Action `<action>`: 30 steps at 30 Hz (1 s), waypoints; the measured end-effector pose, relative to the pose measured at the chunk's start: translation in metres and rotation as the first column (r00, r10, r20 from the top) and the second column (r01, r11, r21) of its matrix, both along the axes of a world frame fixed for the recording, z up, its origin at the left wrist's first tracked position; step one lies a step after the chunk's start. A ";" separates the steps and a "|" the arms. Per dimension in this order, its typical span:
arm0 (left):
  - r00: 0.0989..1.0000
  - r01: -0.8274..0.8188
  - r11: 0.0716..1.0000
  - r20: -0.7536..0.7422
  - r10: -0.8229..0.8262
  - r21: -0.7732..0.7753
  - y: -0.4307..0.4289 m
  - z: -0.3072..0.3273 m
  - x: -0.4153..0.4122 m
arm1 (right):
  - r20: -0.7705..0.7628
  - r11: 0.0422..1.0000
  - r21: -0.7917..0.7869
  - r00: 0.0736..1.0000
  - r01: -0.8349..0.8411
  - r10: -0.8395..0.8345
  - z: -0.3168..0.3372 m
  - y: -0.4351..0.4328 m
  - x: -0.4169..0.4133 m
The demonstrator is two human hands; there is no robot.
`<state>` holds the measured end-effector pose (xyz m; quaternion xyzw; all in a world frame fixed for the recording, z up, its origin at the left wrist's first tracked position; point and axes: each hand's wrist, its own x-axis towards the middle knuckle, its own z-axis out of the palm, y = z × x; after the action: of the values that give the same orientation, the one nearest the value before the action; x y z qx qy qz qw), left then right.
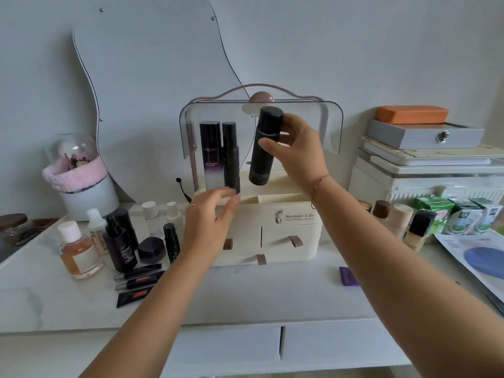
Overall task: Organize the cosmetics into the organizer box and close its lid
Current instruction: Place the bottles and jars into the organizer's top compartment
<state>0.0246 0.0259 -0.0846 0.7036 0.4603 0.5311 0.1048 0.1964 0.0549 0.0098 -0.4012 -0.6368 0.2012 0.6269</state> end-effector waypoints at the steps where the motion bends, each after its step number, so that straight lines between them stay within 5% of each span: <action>1: 0.997 -0.033 0.999 -0.066 0.035 0.029 0.005 -0.007 -0.005 | 0.034 1.000 -0.015 0.999 0.022 -0.021 -0.003 0.012 0.000; 10: 0.976 -0.054 0.984 -0.198 0.088 0.170 0.022 -0.022 -0.019 | 0.115 0.962 -0.272 0.993 0.032 -0.001 -0.036 0.093 -0.007; 18: 0.980 -0.063 0.974 -0.169 0.101 0.218 0.024 -0.027 -0.017 | 0.371 0.884 -0.451 0.927 0.124 0.059 -0.046 0.101 -0.013; 25: 0.980 -0.058 0.972 -0.174 0.099 0.229 0.022 -0.027 -0.016 | 0.498 0.854 -0.469 0.866 0.224 0.047 -0.046 0.097 -0.012; 27: 0.977 -0.065 0.974 -0.185 0.107 0.218 0.022 -0.027 -0.015 | 0.594 0.867 -0.383 0.803 0.319 -0.032 -0.041 0.084 -0.009; 30: 0.972 -0.062 0.976 -0.210 0.107 0.209 0.023 -0.029 -0.014 | 0.480 0.918 -0.226 0.857 0.324 -0.184 -0.038 0.043 0.000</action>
<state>0.0107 0.0489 -0.1131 0.7446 0.4426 0.4979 -0.0411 0.1966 0.0982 -0.0280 -0.6083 -0.6669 0.1114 0.4156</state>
